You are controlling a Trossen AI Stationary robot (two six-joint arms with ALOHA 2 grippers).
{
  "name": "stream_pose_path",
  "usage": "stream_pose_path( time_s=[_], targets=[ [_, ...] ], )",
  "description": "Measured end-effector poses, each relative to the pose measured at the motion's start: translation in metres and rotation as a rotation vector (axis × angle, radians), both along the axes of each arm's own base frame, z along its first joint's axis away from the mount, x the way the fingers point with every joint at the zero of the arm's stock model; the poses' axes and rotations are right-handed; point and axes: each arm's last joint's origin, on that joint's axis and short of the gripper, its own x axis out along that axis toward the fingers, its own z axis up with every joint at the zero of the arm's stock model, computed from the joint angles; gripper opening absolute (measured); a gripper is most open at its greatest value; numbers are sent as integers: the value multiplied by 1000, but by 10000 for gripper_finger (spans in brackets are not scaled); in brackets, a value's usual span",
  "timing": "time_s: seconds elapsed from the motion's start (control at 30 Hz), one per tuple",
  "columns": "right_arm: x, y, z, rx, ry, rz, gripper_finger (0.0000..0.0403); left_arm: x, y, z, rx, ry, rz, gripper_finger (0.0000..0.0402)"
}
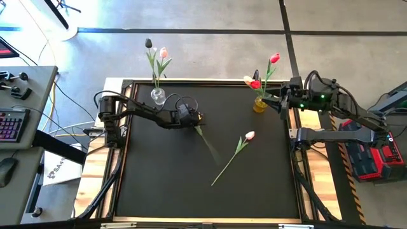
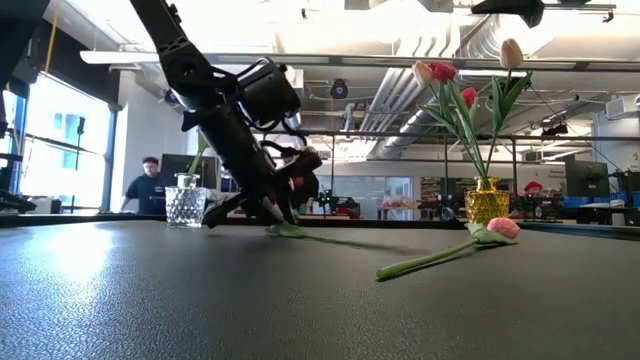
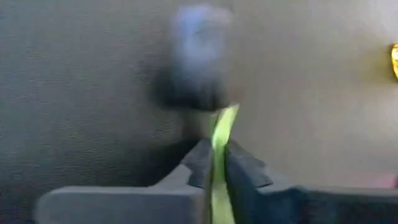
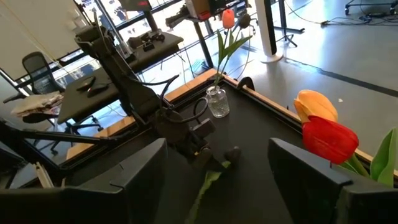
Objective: Sort flowers into vase by color
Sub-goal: Put the black flower into the transparent flower vase
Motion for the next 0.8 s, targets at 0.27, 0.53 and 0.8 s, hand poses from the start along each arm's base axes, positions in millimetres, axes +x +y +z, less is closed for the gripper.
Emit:
stream_pose_path(
  time_s=[0.27,0.53,0.8],
  targets=[
    [0,-2,1,-18,-4,-69,267,1,0,2,7,-33,17,5],
    [0,-4,4,-36,-35,-116,267,15,1,44,225,-231,-134,1],
    [-1,-6,5,-63,-34,-215,267,6,5,116,540,-391,-585,1]
  ],
)
